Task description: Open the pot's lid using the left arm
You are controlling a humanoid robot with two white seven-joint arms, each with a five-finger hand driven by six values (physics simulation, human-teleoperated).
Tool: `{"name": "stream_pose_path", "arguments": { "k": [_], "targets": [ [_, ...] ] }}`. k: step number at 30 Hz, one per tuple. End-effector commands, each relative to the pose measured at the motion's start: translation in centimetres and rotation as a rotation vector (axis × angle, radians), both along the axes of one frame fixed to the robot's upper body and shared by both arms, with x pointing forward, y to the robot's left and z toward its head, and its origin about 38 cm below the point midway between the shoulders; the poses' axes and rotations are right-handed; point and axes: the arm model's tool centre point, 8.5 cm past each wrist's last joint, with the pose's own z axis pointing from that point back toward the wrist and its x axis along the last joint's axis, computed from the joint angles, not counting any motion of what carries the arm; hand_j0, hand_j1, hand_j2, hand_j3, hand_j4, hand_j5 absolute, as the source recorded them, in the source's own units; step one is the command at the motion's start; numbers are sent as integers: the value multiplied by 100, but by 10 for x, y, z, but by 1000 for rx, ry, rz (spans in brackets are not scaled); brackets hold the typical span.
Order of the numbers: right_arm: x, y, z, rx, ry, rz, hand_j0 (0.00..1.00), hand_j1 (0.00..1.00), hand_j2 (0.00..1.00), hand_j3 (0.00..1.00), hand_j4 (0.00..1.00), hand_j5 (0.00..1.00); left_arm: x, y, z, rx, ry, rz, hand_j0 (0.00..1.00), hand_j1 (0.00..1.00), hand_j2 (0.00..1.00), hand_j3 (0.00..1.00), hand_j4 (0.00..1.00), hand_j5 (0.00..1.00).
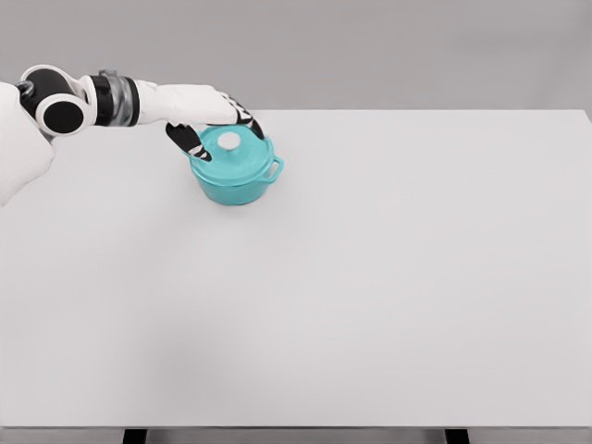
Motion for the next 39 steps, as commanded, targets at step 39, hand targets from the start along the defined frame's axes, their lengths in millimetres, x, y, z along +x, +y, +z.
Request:
{"name": "stream_pose_path", "arguments": {
  "k": [39],
  "targets": [
    [0, 0, 0, 0, 0, 0, 100, 100, 100, 100, 100, 100, 14, -8, -27, 18, 57, 57, 55, 55, 55, 55, 55, 55]
  ]
}}
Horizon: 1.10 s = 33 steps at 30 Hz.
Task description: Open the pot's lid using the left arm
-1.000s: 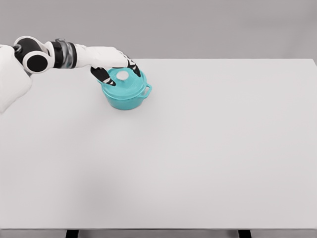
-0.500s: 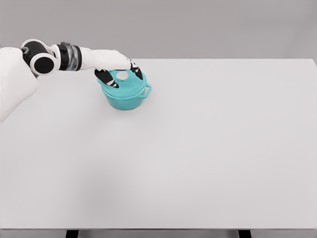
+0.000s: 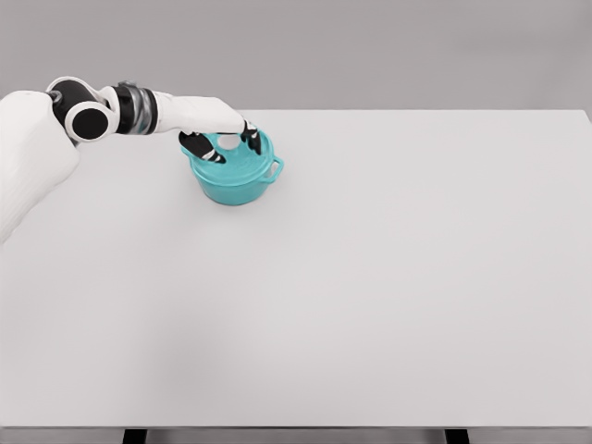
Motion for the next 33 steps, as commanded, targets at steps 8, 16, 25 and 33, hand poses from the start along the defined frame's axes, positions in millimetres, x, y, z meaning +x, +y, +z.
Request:
{"name": "stream_pose_path", "arguments": {
  "k": [8, 16, 25, 33],
  "targets": [
    [0, 0, 0, 0, 0, 0, 100, 100, 100, 100, 100, 100, 0, 5, 3, -7, -3, 6, 37, 37, 37, 37, 37, 37],
    [0, 0, 0, 0, 0, 0, 100, 100, 100, 100, 100, 100, 0, 34, 18, 10, -34, 28, 35, 35, 35, 35, 35, 35],
    [0, 0, 0, 0, 0, 0, 100, 100, 100, 100, 100, 100, -32, 149, 51, 140, -105, 145, 36, 36, 36, 36, 36, 36],
    [0, 0, 0, 0, 0, 0, 100, 100, 100, 100, 100, 100, -35, 151, 25, 149, -52, 152, 73, 73, 73, 73, 73, 73]
  ]
}}
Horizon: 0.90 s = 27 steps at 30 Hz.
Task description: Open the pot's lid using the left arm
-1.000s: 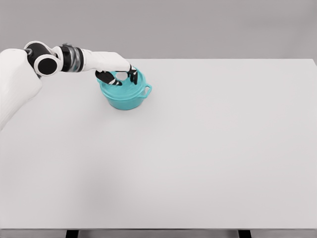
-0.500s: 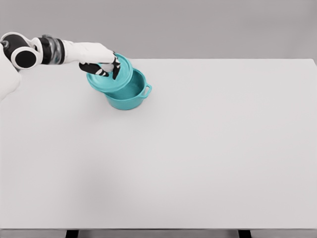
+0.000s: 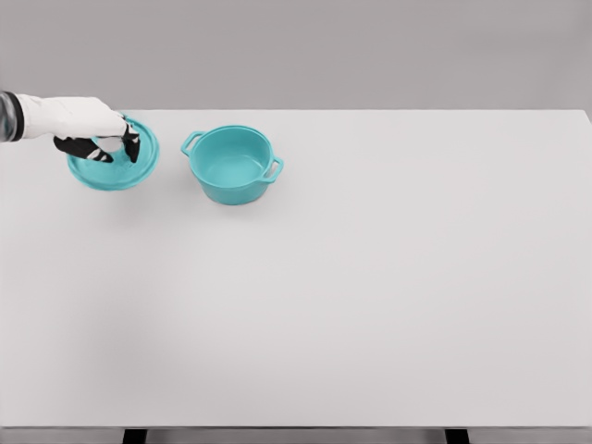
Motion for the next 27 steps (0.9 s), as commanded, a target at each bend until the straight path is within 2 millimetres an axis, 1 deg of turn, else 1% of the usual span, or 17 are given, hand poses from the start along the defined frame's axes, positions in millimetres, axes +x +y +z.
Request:
{"name": "stream_pose_path", "arguments": {
  "k": [1, 3, 7, 10, 12, 14, 16, 19, 20, 23, 27],
  "targets": [
    [0, 0, 0, 0, 0, 0, 100, 100, 100, 100, 100, 100, 1, 0, -2, -6, 5, 7, 78, 78, 78, 78, 78, 78],
    [0, 0, 0, 0, 0, 0, 100, 100, 100, 100, 100, 100, -2, 1, -14, -6, 29, 11, 82, 82, 82, 82, 82, 82],
    [0, 0, 0, 0, 0, 0, 100, 100, 100, 100, 100, 100, -1, -8, -28, -20, 54, 4, 99, 99, 99, 99, 99, 99],
    [0, 0, 0, 0, 0, 0, 100, 100, 100, 100, 100, 100, 3, -5, -39, -36, 82, 39, 100, 100, 100, 100, 100, 100],
    [0, 0, 0, 0, 0, 0, 100, 100, 100, 100, 100, 100, 4, 1, -36, -40, 77, 53, 100, 100, 100, 100, 100, 100],
    [0, 0, 0, 0, 0, 0, 100, 100, 100, 100, 100, 100, 5, 11, -35, -39, 79, 80, 100, 100, 100, 100, 100, 100],
    [0, 0, 0, 0, 0, 0, 100, 100, 100, 100, 100, 100, 8, 36, -39, -49, 93, 165, 100, 100, 100, 100, 100, 100],
    [0, 0, 0, 0, 0, 0, 100, 100, 100, 100, 100, 100, 5, 74, -49, -48, 126, 285, 100, 100, 100, 100, 100, 100],
    [0, 0, 0, 0, 0, 0, 100, 100, 100, 100, 100, 100, 5, 78, -49, -51, 126, 296, 100, 100, 100, 100, 100, 100],
    [0, 0, 0, 0, 0, 0, 100, 100, 100, 100, 100, 100, 0, 98, -50, -41, 134, 348, 100, 100, 100, 100, 100, 100],
    [0, 0, 0, 0, 0, 0, 100, 100, 100, 100, 100, 100, -2, 105, -52, -38, 140, 366, 100, 100, 100, 100, 100, 100]
  ]
}}
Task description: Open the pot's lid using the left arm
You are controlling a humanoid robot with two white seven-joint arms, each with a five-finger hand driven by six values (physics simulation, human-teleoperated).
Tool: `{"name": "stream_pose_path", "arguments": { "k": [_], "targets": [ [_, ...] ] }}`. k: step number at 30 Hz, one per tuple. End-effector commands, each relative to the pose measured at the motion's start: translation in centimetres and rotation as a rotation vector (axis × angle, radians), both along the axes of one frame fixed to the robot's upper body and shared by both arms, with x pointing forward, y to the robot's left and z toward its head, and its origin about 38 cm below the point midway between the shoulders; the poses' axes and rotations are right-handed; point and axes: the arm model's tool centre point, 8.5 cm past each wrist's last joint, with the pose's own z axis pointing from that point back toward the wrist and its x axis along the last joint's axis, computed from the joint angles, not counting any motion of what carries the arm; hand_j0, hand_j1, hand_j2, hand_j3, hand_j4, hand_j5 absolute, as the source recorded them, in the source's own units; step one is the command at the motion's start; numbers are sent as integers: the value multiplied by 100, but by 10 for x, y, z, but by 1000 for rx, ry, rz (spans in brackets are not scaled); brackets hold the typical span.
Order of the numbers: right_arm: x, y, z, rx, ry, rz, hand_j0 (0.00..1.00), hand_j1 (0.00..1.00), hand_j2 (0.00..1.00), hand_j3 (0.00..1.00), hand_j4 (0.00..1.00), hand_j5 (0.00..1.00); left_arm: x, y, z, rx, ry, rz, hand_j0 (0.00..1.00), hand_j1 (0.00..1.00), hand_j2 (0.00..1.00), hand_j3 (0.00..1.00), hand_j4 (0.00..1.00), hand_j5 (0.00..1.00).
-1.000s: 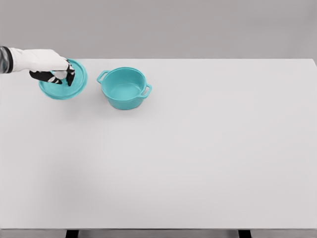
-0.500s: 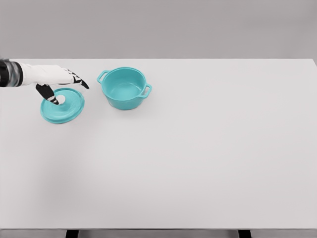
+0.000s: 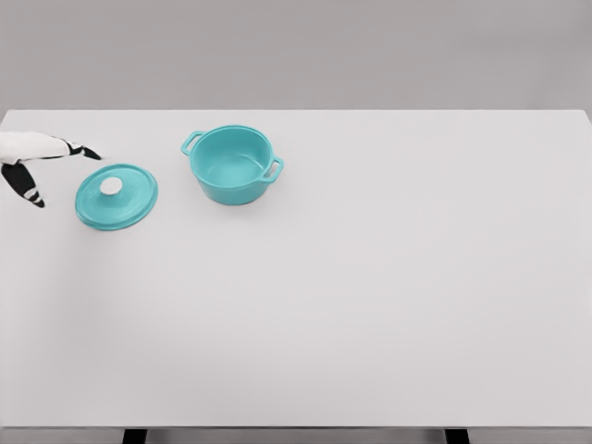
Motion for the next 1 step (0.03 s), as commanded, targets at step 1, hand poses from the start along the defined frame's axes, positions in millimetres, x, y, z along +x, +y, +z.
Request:
{"name": "stream_pose_path", "arguments": {
  "k": [1],
  "targets": [
    [0, 0, 0, 0, 0, 0, 100, 100, 100, 100, 100, 100, -1, 7, 0, -3, 2, 22, 100, 100, 100, 100, 100, 100]
  ]
}}
